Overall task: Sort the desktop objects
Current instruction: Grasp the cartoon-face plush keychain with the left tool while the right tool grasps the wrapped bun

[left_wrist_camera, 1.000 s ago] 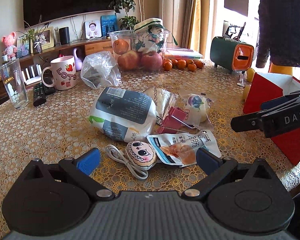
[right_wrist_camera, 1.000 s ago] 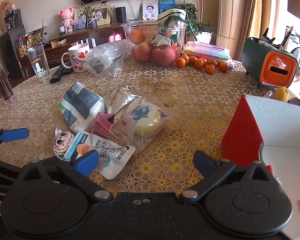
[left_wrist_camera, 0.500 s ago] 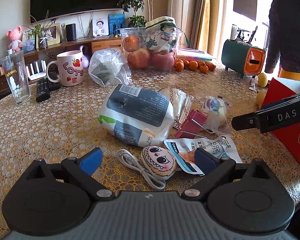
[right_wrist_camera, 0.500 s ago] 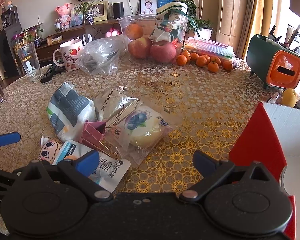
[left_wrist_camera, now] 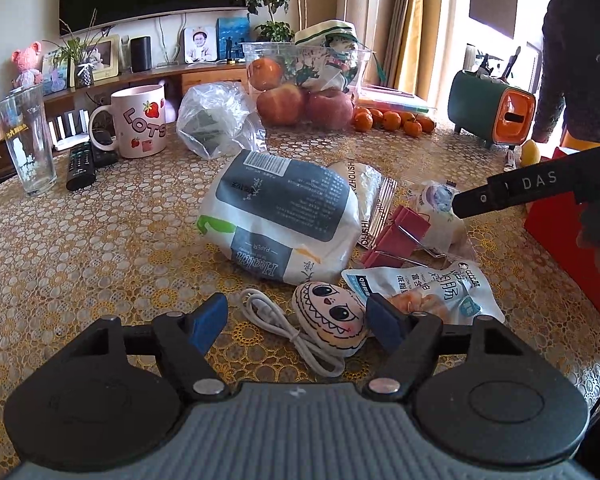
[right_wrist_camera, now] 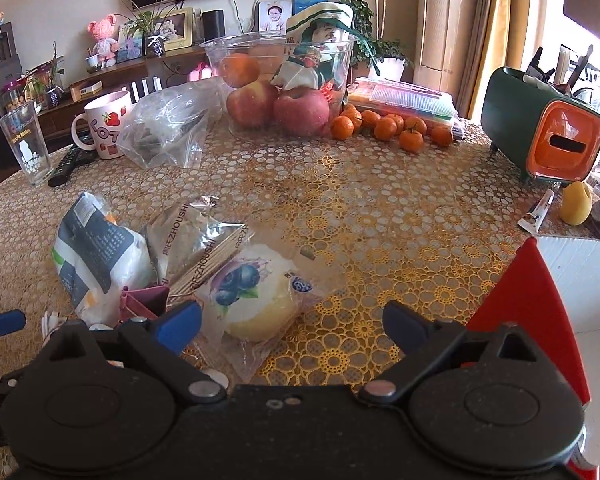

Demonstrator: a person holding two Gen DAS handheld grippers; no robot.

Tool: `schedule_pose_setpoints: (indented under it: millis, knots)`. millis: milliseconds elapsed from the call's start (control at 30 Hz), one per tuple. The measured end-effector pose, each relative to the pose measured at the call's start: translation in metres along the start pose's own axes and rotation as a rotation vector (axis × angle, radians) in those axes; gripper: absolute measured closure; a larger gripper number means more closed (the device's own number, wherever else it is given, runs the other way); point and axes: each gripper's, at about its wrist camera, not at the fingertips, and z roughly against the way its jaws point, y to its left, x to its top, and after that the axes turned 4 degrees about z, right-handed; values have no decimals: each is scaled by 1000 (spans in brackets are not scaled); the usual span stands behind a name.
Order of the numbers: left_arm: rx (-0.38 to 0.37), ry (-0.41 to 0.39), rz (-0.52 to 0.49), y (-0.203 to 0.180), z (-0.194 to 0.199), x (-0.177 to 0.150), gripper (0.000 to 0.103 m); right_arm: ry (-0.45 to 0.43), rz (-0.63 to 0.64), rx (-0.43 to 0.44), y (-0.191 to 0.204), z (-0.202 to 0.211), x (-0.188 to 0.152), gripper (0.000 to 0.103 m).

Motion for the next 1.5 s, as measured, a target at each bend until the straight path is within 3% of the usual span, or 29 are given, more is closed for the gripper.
schedule_pose_setpoints:
  millis: [167,333,633,767,1100,1167,1267,1500]
  knots:
    - [-17,2,-21,-7,-6,-1,27,-5,-22,-12,0,-11,7,6]
    - [-50,11,-13,-11,-12,-2,34,12,-40,-17,2,-25,9,7]
    - [-76,7,66,2,-3,-1,50,20,-89,15,-2,-34,9,8]
    - [-103,25,121,8,-1,0,61,19,-96,19,-3,-35,7,8]
    - [-108,19,146,9,-5,-2,67,30,-112,36,-1,-44,8,10]
    - [-104,17,152,9,-4,-2,71,25,-117,69,-1,-43,8,25]
    - [-95,14,154,9,-2,-3,72,17,-104,86,3,-39,9,39]
    - [-84,-2,180,12,9,0,75,-5,-96,58,4,-25,6,48]
